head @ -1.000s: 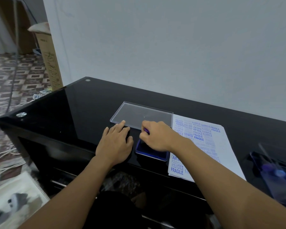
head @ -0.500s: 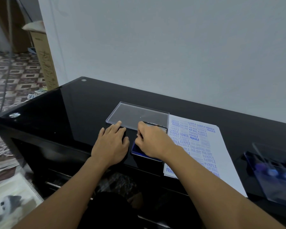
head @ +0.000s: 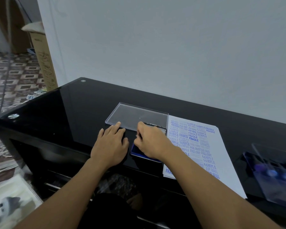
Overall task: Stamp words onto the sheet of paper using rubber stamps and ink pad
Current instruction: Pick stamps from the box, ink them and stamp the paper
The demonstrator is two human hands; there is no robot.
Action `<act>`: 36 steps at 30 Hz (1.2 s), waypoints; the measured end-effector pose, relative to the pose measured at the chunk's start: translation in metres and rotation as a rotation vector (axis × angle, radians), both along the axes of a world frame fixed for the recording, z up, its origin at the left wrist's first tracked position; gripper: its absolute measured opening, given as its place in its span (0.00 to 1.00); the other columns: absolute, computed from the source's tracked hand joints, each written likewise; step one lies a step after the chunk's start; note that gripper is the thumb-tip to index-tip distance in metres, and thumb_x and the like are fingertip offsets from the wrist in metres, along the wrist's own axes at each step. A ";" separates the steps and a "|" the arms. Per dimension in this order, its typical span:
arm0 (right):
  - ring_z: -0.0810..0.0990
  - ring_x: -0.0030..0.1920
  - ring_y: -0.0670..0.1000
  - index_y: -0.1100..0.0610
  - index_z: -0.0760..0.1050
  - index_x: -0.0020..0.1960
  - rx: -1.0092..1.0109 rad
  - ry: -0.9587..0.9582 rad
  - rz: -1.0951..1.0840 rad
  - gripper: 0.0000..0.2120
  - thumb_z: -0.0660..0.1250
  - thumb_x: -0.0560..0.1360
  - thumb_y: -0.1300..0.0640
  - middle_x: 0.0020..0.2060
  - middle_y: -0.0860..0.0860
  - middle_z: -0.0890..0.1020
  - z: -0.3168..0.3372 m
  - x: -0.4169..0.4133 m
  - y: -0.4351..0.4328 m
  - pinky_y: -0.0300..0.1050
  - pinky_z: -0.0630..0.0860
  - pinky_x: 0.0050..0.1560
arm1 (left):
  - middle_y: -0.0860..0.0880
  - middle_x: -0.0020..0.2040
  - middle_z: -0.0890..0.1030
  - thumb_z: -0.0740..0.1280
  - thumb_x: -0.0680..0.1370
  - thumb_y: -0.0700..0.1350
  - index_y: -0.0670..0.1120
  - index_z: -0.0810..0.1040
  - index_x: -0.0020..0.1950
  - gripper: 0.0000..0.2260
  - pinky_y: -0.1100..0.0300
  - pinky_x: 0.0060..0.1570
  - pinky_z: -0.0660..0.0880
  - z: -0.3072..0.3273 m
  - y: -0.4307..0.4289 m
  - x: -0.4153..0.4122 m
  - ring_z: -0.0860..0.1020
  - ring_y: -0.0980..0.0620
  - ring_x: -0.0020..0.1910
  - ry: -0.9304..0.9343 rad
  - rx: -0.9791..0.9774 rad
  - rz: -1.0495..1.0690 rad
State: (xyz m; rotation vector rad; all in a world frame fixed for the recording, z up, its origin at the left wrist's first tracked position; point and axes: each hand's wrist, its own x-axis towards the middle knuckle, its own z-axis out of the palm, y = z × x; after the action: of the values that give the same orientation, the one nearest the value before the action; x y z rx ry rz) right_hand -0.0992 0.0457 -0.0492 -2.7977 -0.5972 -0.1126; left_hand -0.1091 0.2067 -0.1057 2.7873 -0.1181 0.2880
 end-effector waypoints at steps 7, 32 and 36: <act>0.77 0.41 0.61 0.57 0.66 0.50 0.009 -0.030 -0.004 0.06 0.60 0.78 0.55 0.40 0.58 0.80 -0.003 -0.004 -0.001 0.55 0.77 0.41 | 0.49 0.80 0.56 0.53 0.83 0.52 0.49 0.67 0.74 0.21 0.46 0.76 0.51 0.001 0.000 -0.001 0.56 0.51 0.78 0.007 -0.006 -0.001; 0.76 0.40 0.60 0.57 0.66 0.51 0.011 -0.018 -0.011 0.06 0.59 0.79 0.55 0.39 0.57 0.79 -0.001 -0.005 0.000 0.54 0.77 0.41 | 0.49 0.80 0.56 0.53 0.83 0.52 0.49 0.66 0.75 0.21 0.46 0.77 0.51 0.003 0.000 -0.002 0.55 0.51 0.78 0.013 -0.003 -0.002; 0.77 0.41 0.60 0.57 0.66 0.51 0.005 -0.007 -0.018 0.06 0.60 0.79 0.54 0.41 0.58 0.79 -0.001 -0.002 0.000 0.54 0.76 0.42 | 0.49 0.80 0.56 0.53 0.83 0.52 0.49 0.66 0.75 0.21 0.46 0.77 0.51 0.002 -0.001 -0.002 0.55 0.51 0.78 0.011 -0.010 0.001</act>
State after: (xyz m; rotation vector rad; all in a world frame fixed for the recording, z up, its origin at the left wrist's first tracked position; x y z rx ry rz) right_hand -0.1015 0.0462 -0.0497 -2.7991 -0.5720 -0.1278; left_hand -0.1110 0.2060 -0.1034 2.7784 -0.1121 0.2730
